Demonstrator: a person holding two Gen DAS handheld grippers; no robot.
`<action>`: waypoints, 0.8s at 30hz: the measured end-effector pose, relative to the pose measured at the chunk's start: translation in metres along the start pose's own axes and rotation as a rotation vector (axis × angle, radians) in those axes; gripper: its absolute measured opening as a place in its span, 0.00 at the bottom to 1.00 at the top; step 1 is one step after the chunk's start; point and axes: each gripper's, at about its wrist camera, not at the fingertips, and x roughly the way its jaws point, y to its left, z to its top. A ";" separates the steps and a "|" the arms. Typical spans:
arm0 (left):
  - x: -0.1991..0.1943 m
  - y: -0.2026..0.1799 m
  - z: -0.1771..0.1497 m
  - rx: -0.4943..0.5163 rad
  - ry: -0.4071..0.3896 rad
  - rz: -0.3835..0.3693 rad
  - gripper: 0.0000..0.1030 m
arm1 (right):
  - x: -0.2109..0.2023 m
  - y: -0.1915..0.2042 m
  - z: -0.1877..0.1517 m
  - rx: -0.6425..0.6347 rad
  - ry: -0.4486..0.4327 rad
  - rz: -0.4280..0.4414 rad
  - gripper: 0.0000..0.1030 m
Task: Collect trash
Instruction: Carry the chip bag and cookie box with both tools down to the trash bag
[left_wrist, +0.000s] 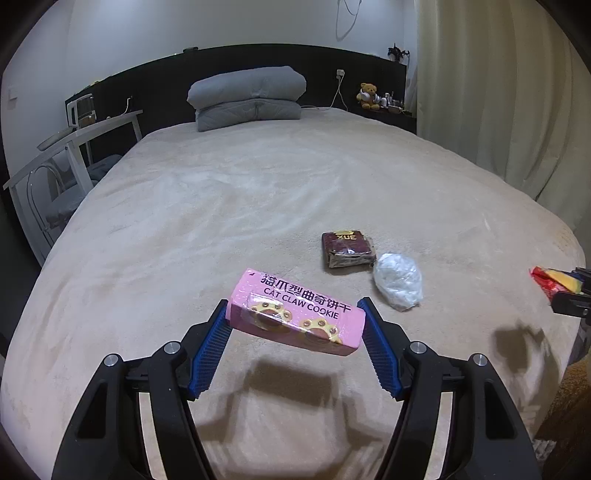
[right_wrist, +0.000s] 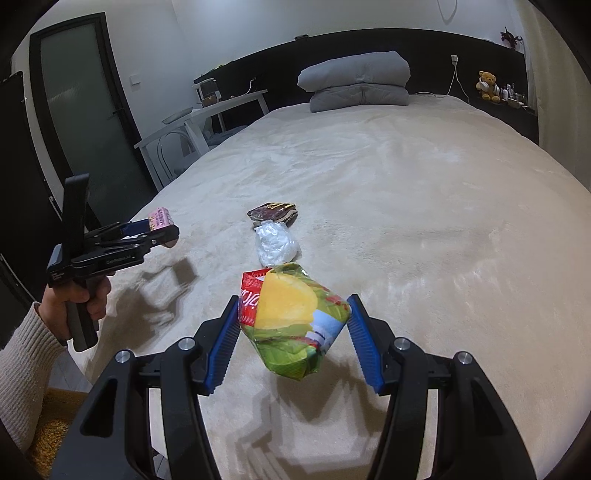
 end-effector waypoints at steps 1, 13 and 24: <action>-0.007 -0.002 0.000 -0.006 -0.012 -0.005 0.65 | -0.001 0.000 -0.001 0.002 -0.002 -0.001 0.56; -0.075 -0.021 -0.020 -0.091 -0.108 -0.066 0.65 | -0.024 0.002 -0.017 -0.006 -0.042 -0.008 0.56; -0.125 -0.043 -0.059 -0.154 -0.145 -0.092 0.65 | -0.062 0.013 -0.049 0.014 -0.071 0.016 0.56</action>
